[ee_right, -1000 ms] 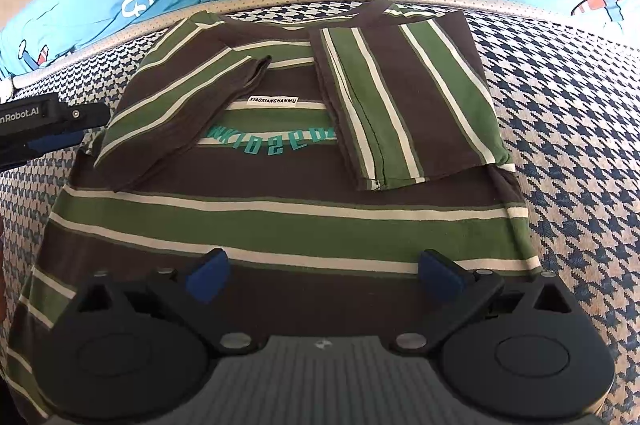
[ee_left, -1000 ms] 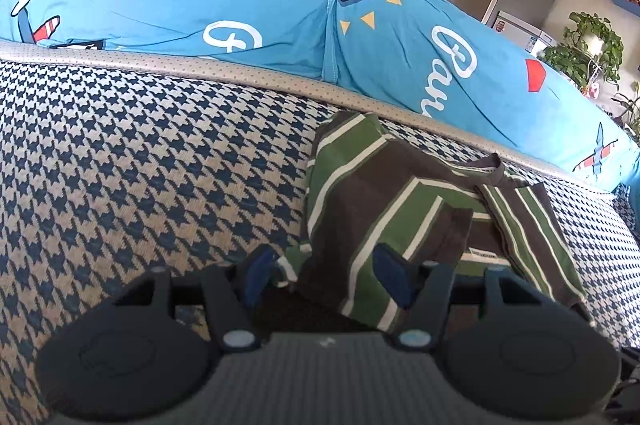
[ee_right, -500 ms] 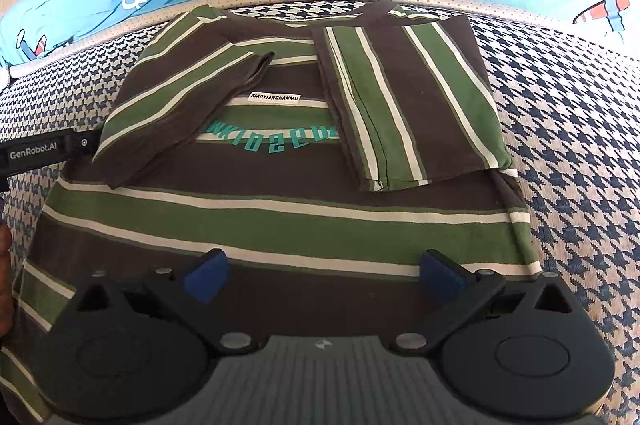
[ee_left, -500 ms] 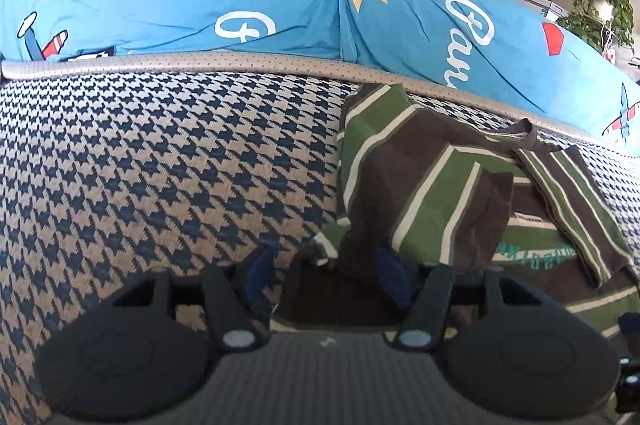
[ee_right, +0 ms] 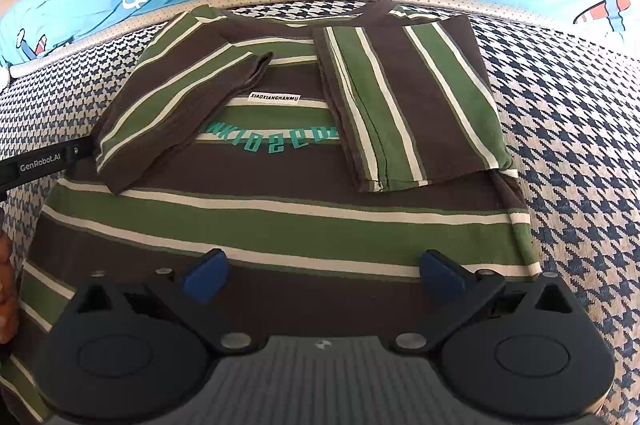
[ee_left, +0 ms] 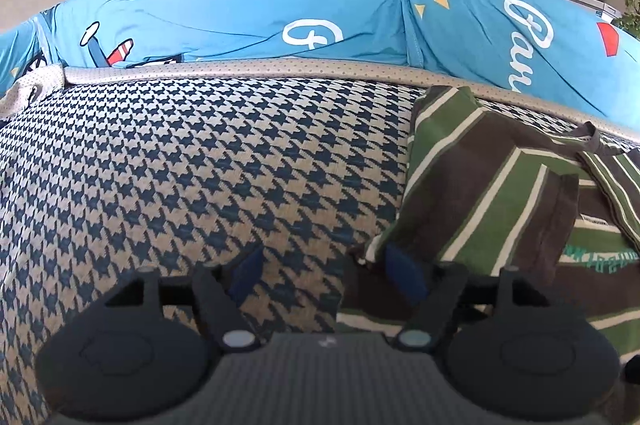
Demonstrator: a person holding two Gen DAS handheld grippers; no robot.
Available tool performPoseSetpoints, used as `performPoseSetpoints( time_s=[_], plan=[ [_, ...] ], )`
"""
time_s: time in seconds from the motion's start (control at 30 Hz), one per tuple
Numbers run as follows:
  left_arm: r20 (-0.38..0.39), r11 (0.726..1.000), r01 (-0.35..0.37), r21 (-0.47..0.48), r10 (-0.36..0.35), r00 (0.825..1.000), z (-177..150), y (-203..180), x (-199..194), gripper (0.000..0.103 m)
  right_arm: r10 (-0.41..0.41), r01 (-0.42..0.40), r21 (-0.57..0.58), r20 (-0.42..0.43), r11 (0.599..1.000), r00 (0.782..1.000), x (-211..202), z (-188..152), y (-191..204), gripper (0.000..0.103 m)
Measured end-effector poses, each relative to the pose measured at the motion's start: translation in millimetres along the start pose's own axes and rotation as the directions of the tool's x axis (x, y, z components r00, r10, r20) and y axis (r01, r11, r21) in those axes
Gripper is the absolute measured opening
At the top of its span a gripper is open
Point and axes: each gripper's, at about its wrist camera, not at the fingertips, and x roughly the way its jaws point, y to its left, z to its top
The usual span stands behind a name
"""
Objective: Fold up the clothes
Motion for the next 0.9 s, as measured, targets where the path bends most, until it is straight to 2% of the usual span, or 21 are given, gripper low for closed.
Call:
performPoseSetpoints(
  time_s=[0.2, 0.37, 0.6, 0.9],
  plan=[
    [-0.023, 0.999, 0.011, -0.047, -0.012, 1.000, 4, 3, -1, 0.075, 0.005, -0.005, 0.000, 0.001, 1.000, 1.000, -1, -1, -1, 0.103],
    [-0.040, 0.999, 0.023, -0.042, -0.024, 0.999, 3, -2, -4, 0.076, 0.016, -0.016, 0.009, 0.002, 1.000, 1.000, -1, -1, -3, 0.103],
    [-0.034, 0.998, 0.055, 0.005, -0.054, 0.998, -7, -15, -22, 0.085, 0.027, -0.027, 0.008, 0.001, 1.000, 1.000, -3, -1, -4, 0.103],
    [-0.007, 0.991, 0.101, 0.092, -0.101, 0.995, -35, -27, -57, 0.089, 0.068, -0.068, 0.055, 0.011, 0.996, 0.998, -9, -2, -15, 0.103]
  ],
)
